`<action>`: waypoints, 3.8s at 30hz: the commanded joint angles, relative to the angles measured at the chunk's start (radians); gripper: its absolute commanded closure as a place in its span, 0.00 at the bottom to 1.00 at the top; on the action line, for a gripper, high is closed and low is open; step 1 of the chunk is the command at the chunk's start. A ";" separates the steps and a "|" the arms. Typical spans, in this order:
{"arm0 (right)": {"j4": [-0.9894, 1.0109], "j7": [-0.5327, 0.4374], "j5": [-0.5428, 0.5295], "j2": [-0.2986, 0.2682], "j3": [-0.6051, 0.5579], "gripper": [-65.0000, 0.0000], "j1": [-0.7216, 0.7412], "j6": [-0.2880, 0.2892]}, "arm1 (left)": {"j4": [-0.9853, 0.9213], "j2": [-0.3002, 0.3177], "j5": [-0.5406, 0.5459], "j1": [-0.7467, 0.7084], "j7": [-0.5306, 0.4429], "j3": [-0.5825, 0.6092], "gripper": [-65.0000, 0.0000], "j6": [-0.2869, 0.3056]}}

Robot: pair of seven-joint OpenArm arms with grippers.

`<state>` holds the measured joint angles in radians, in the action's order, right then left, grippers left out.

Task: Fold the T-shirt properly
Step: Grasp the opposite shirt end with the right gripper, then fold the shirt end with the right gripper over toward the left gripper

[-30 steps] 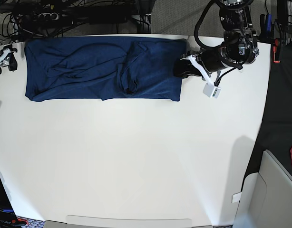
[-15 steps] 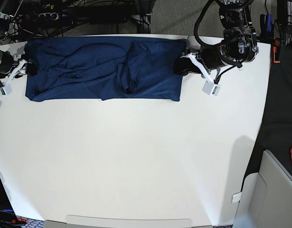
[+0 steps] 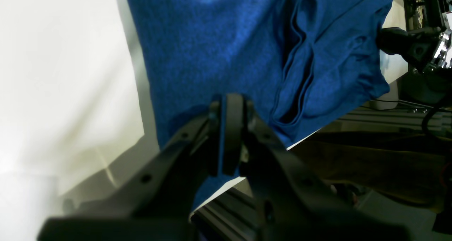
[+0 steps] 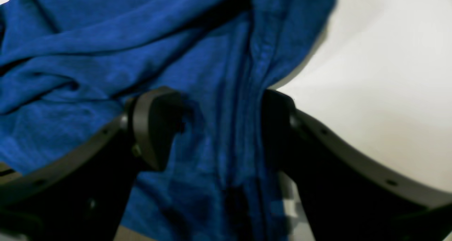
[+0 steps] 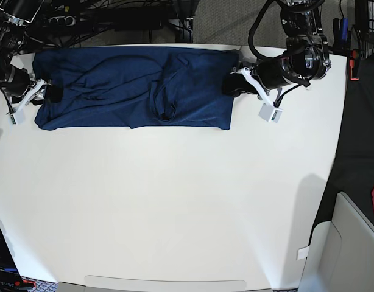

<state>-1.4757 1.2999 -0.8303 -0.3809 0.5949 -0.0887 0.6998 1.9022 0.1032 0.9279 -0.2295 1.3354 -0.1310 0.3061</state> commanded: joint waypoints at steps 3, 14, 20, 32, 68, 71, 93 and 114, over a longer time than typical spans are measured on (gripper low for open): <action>-0.049 0.057 0.019 0.007 -0.003 0.43 -0.015 -0.002 | 0.015 0.003 0.027 0.009 -0.003 0.000 1.00 0.000; -0.116 0.096 0.015 0.015 -0.002 0.43 -0.033 -0.002 | 0.015 0.002 0.027 0.014 -0.003 -0.002 1.00 0.000; -0.113 0.096 0.004 0.066 -0.003 0.44 -0.035 -0.002 | 0.015 -0.001 0.027 0.015 -0.003 0.000 1.00 0.000; -0.113 0.096 0.010 0.101 -0.046 0.72 -0.032 -0.002 | 0.015 -0.001 0.027 0.015 -0.003 -0.002 1.00 0.000; -0.176 0.096 -0.378 0.105 0.104 0.96 0.062 -0.002 | 0.015 0.002 0.027 0.014 -0.003 -0.006 1.00 0.000; -0.239 0.096 -0.380 0.164 -0.002 0.96 0.036 -0.002 | 0.013 0.002 0.027 0.014 -0.003 -0.006 1.00 0.000; -0.359 0.096 -0.398 0.434 -0.243 0.96 -0.033 -0.002 | 0.013 0.000 0.026 0.006 -0.004 -0.006 1.00 0.000; -0.207 0.096 -0.254 0.415 -0.419 0.60 0.019 -0.002 | 0.013 0.000 0.026 -0.006 -0.004 -0.006 1.00 0.000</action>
<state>-1.6649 1.4075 -1.0569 0.0303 0.1780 -0.0830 0.6930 1.9007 0.1001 0.9279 -0.2436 1.3350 -0.1337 0.3065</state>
